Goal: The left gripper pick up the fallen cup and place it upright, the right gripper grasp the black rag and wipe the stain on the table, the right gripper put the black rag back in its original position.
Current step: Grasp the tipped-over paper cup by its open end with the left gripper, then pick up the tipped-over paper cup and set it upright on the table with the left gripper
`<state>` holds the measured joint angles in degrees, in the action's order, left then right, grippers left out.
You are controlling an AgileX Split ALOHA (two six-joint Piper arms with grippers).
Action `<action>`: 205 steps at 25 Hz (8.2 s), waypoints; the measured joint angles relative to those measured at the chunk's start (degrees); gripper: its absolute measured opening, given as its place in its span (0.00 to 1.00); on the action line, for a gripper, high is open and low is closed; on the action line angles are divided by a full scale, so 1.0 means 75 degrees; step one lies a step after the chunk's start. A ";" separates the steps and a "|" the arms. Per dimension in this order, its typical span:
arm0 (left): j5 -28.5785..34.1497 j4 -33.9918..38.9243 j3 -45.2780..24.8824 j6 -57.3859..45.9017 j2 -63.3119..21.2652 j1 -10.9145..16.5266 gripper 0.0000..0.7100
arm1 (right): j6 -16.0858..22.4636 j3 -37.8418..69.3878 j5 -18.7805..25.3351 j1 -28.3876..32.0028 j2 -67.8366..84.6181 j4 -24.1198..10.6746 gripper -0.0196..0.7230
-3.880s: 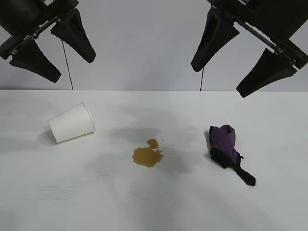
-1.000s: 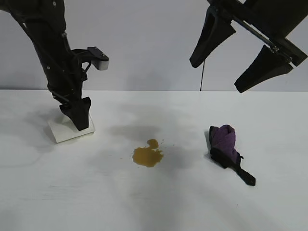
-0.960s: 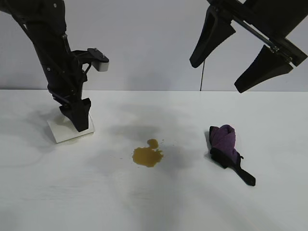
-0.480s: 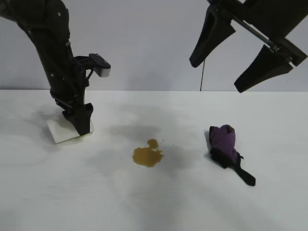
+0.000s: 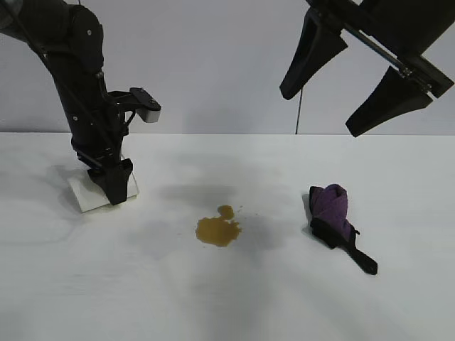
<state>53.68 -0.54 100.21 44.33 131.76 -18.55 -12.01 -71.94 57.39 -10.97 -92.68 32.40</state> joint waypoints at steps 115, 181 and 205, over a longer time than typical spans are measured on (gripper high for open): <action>0.0678 -1.2964 -0.5532 1.4836 -0.0765 0.3365 0.66 | 0.0000 0.0000 -0.0543 0.0000 0.0000 0.0174 0.86; 0.1551 -1.2985 -0.5532 1.4457 -0.0027 0.3881 0.67 | 0.0000 0.0000 -0.0623 0.0000 0.0000 0.0283 0.86; 0.1594 -1.2986 -0.5523 1.4361 -0.0466 0.3881 0.80 | 0.0000 0.0000 -0.0628 0.0000 0.0000 0.0371 0.86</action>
<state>65.63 -97.93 58.79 152.04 128.27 10.55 -12.01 -71.94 52.68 -10.97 -92.68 35.18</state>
